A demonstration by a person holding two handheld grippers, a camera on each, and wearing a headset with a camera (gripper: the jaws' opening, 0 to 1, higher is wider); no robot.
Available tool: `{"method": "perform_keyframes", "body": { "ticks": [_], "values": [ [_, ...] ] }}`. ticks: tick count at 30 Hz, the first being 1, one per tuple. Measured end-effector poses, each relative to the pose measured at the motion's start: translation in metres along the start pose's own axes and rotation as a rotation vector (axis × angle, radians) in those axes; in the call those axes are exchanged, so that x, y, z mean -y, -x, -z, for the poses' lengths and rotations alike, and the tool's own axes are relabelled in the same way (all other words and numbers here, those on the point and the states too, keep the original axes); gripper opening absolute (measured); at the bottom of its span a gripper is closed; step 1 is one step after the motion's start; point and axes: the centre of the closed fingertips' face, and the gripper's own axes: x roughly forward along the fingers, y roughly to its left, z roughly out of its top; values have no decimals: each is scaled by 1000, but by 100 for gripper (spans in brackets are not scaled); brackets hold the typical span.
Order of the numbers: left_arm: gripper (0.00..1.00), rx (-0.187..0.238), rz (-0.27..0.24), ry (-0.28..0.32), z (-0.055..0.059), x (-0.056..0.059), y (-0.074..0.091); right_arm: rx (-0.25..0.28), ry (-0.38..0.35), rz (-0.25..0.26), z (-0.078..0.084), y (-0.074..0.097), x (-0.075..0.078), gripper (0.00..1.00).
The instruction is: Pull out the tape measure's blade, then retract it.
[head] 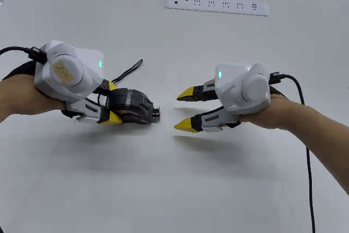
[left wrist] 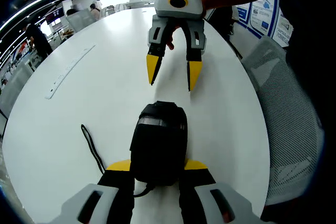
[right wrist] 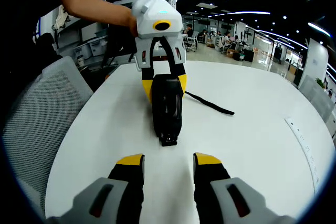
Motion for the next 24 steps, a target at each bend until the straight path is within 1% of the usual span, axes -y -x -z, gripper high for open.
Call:
{"method": "perform_keyframes", "body": {
  "ticks": [3,11,13,16,19,24],
  "values": [
    [29,-3,2,-7,0,0,0,0,5,-5,-1,-4,0,35],
    [29,-5,7,-5,0,1,-1,-3,11,-23,-4,-17,-2,32],
    [29,-4,8,3,0,2,-1,-3,10,-21,-5,-20,-1,29],
    [29,1,12,10,-1,1,-1,-1,8,-24,-7,-25,-1,28],
    [29,-2,13,8,-1,1,-1,-1,10,-31,-8,-30,-2,25],
    [29,-3,12,8,-1,1,-1,-10,16,-26,-7,-37,0,21]
  ]
}}
